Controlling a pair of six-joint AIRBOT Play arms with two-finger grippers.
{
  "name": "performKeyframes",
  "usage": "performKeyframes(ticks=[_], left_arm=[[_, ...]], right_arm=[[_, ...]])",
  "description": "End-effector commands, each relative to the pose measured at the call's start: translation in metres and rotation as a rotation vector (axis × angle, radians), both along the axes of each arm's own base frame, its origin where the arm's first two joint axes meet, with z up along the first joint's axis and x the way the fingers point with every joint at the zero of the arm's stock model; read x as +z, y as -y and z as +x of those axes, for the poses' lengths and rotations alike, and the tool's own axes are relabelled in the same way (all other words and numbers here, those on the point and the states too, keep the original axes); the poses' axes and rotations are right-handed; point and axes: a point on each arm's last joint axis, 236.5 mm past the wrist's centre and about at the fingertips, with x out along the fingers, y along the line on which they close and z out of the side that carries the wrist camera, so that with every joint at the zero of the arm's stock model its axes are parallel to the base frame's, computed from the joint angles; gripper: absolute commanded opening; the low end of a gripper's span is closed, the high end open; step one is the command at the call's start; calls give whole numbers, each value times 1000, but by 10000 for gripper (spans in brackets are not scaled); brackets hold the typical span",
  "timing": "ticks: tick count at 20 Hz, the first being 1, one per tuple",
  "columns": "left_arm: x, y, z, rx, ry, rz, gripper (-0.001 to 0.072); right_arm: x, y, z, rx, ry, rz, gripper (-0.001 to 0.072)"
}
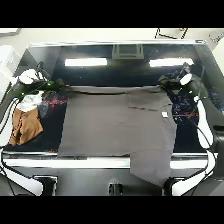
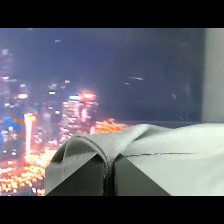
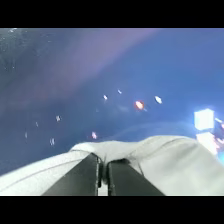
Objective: Fold the clothes and pants, and hang the long-sleeved shirts on hangers.
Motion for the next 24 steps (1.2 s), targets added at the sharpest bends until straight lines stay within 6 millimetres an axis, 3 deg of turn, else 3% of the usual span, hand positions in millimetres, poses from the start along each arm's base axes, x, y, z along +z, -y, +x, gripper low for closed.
performKeyframes(ticks=[1,3,5,8,10,14,21,22,23,24], left_arm=[[18,8,-35,-172,-96,-39,21],[14,9,-78,-254,-259,-90,20],[0,-2,-124,-306,-462,-69,20],[-24,-6,-170,-334,-654,-57,20],[-35,-5,-184,-336,-702,-76,20],[-39,-5,-188,-336,-717,-74,20],[-63,3,-202,-350,-783,-94,33],[-62,2,-200,-347,-776,-93,184],[-58,-1,-198,-341,-769,-93,528],[-50,-6,-197,-340,-766,-97,705]], right_arm=[[22,3,-67,181,-245,38,45],[24,1,-128,300,-451,41,45],[16,-1,-176,367,-633,39,45],[-11,-9,-212,358,-778,95,45],[-22,-11,-223,356,-812,107,45],[-19,-12,-223,349,-811,110,45],[-23,-9,-211,309,-767,96,53],[-22,-10,-214,315,-778,98,167],[-18,-9,-217,350,-777,91,330],[-11,-5,-219,387,-764,60,363]])
